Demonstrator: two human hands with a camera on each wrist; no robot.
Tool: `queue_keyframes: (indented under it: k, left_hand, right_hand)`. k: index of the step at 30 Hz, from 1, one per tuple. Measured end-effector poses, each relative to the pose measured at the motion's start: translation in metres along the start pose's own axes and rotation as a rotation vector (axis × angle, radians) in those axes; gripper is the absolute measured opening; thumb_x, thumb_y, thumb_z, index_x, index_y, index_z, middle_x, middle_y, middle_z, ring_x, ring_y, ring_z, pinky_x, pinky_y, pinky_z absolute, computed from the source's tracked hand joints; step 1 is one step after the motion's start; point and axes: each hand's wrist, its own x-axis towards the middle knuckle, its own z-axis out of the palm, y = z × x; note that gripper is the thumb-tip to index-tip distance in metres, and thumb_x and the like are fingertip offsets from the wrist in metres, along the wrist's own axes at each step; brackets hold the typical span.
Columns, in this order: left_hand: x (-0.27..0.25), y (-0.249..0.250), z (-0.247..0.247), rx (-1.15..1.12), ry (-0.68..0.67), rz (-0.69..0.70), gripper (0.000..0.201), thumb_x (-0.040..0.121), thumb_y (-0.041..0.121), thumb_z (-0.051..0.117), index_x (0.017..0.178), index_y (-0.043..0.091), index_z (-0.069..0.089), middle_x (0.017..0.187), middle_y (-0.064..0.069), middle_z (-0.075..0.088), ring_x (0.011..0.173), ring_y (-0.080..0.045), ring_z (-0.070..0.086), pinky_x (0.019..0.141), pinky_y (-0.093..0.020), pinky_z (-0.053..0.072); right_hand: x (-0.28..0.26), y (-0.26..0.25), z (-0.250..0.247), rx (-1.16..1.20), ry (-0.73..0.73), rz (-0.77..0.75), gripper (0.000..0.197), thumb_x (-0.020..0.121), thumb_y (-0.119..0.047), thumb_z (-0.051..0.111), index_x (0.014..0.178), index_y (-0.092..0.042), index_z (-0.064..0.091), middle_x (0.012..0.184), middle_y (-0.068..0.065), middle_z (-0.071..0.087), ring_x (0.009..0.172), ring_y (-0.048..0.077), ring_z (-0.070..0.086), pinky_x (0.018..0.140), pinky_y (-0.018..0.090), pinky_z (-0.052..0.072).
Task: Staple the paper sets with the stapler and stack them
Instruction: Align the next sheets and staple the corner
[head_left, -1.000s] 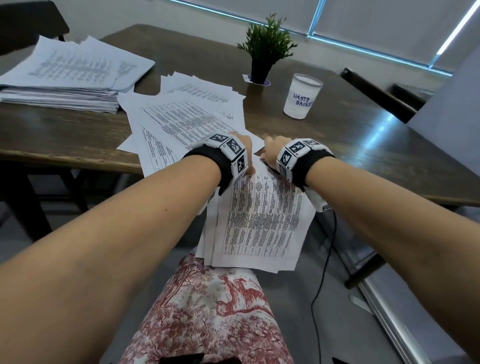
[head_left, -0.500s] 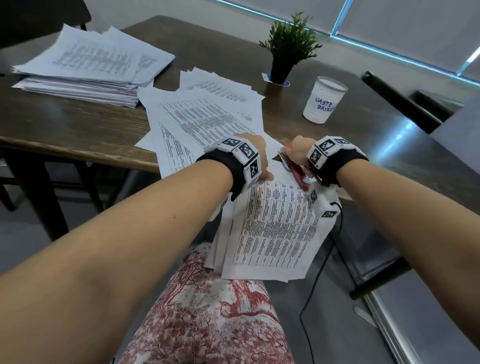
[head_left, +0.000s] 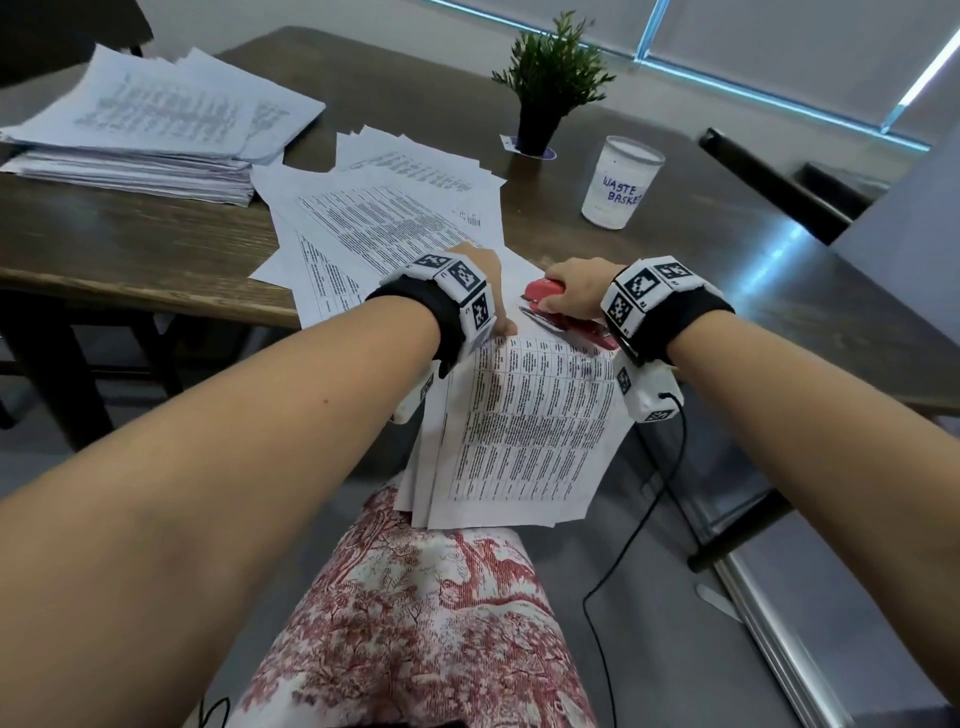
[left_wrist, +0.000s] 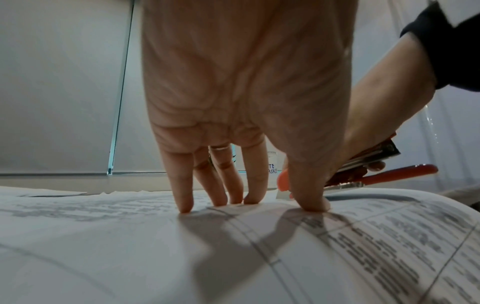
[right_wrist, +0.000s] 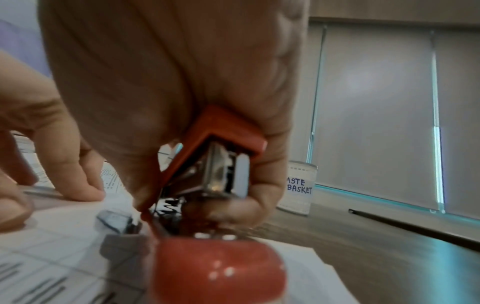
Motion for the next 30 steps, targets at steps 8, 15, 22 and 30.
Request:
queue_keyframes:
  k: [8, 15, 22, 30]
  left_hand:
    - [0.004, -0.003, 0.004, 0.04, -0.049, 0.064, 0.043, 0.079, 0.057, 0.07, 0.077, 0.014, 0.069, 0.074, -0.003, 0.067, 0.074, -0.023, 0.063, 0.076, -0.034, 0.054]
    - [0.01, -0.003, 0.005, 0.034, -0.067, 0.047, 0.054, 0.07, 0.065, 0.068, 0.06, 0.012, 0.058, 0.056, -0.001, 0.059, 0.061, -0.024, 0.062, 0.073, -0.038, 0.058]
    - [0.017, 0.0, 0.001, 0.029, -0.103, 0.024, 0.051, 0.066, 0.063, 0.068, 0.06, 0.014, 0.057, 0.057, -0.002, 0.058, 0.058, -0.024, 0.058, 0.072, -0.041, 0.058]
    - [0.019, 0.003, -0.001, 0.004, -0.137, -0.036, 0.066, 0.049, 0.082, 0.055, 0.061, 0.017, 0.056, 0.06, -0.002, 0.059, 0.067, -0.023, 0.063, 0.07, -0.039, 0.055]
  right_hand:
    - [0.0, -0.011, 0.011, -0.073, 0.038, 0.08, 0.042, 0.1, -0.038, 0.044, 0.125, -0.005, 0.054, 0.124, 0.015, 0.061, 0.11, 0.034, 0.059, 0.088, 0.035, 0.046]
    - [0.002, -0.016, 0.007, -0.207, 0.041, 0.056, 0.04, 0.1, -0.036, 0.045, 0.124, -0.006, 0.053, 0.12, 0.015, 0.062, 0.106, 0.036, 0.06, 0.089, 0.039, 0.048]
    - [0.01, -0.012, 0.017, -0.131, 0.085, 0.086, 0.048, 0.097, -0.046, 0.046, 0.13, -0.01, 0.042, 0.12, 0.018, 0.06, 0.103, 0.038, 0.06, 0.09, 0.045, 0.048]
    - [0.01, -0.023, 0.006, -0.312, 0.051, 0.009, 0.04, 0.105, -0.031, 0.033, 0.126, -0.003, 0.053, 0.121, 0.016, 0.06, 0.109, 0.034, 0.059, 0.09, 0.038, 0.046]
